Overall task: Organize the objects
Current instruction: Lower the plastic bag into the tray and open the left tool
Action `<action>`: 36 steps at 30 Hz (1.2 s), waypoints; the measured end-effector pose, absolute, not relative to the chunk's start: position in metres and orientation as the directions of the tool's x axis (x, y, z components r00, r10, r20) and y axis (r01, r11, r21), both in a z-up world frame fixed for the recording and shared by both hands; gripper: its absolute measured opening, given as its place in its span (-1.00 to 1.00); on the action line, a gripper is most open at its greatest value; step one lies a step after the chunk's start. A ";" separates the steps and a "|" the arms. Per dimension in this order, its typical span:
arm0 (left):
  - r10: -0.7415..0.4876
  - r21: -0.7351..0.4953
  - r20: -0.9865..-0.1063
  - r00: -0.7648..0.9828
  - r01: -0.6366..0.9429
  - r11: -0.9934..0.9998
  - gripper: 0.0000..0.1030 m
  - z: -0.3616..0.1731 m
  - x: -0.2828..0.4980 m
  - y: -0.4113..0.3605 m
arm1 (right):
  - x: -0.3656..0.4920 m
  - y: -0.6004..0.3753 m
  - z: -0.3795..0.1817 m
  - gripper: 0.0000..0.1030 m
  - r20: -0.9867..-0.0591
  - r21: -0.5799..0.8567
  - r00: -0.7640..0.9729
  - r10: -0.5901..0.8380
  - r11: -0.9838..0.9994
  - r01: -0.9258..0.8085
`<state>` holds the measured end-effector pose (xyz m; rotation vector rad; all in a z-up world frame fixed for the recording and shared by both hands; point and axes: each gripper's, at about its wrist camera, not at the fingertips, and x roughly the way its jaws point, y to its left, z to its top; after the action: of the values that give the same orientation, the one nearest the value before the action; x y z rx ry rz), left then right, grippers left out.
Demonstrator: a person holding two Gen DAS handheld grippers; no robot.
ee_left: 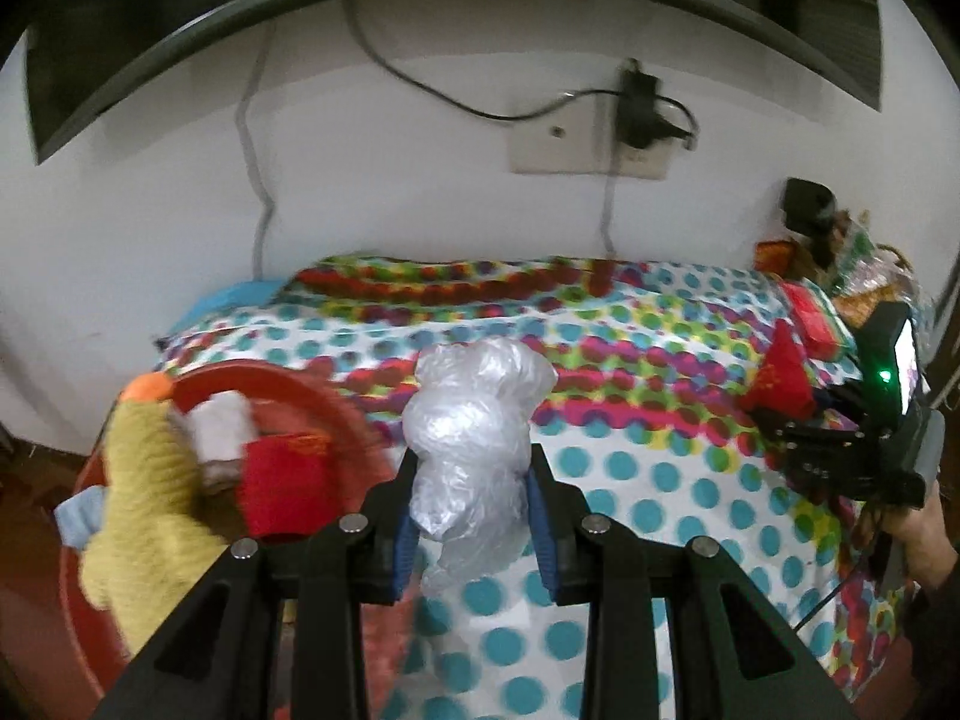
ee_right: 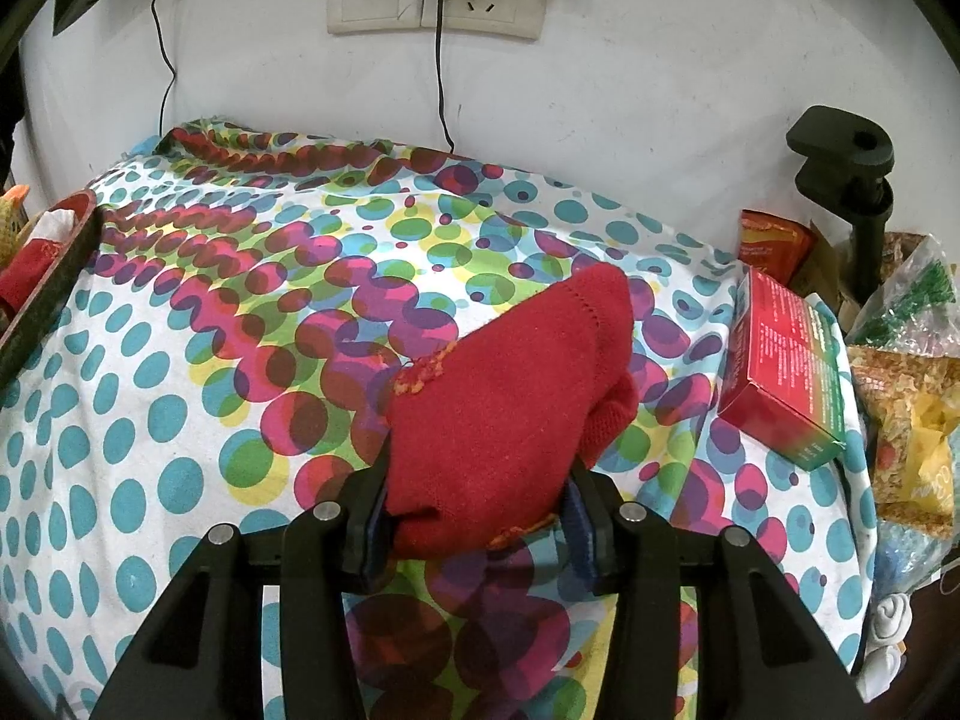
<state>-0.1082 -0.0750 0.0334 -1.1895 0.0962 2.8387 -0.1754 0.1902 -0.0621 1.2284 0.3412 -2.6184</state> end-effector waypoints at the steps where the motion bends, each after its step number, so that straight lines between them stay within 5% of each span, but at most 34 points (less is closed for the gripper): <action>1: 0.020 0.035 -0.712 -0.702 -0.063 -0.997 -0.38 0.035 -0.107 -0.083 | -0.175 0.190 -0.062 -0.14 -0.775 -0.111 -0.622 -0.107 -0.947 0.302; 15: -0.131 0.055 -0.738 -0.662 0.134 -0.989 -0.38 0.016 -0.114 -0.167 | -0.175 0.190 -0.061 -0.13 -0.775 -0.116 -0.624 -0.104 -0.946 0.302; 36: -0.174 0.070 -0.785 -0.595 0.194 -0.978 -0.23 -0.011 -0.148 -0.190 | -0.175 0.189 -0.061 -0.09 -0.773 -0.129 -0.627 -0.095 -0.944 0.302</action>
<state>-0.1482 -0.1905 -0.0110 -1.4749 -0.0381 3.0056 -0.1749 0.1894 -0.0608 1.2257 0.3653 -2.6238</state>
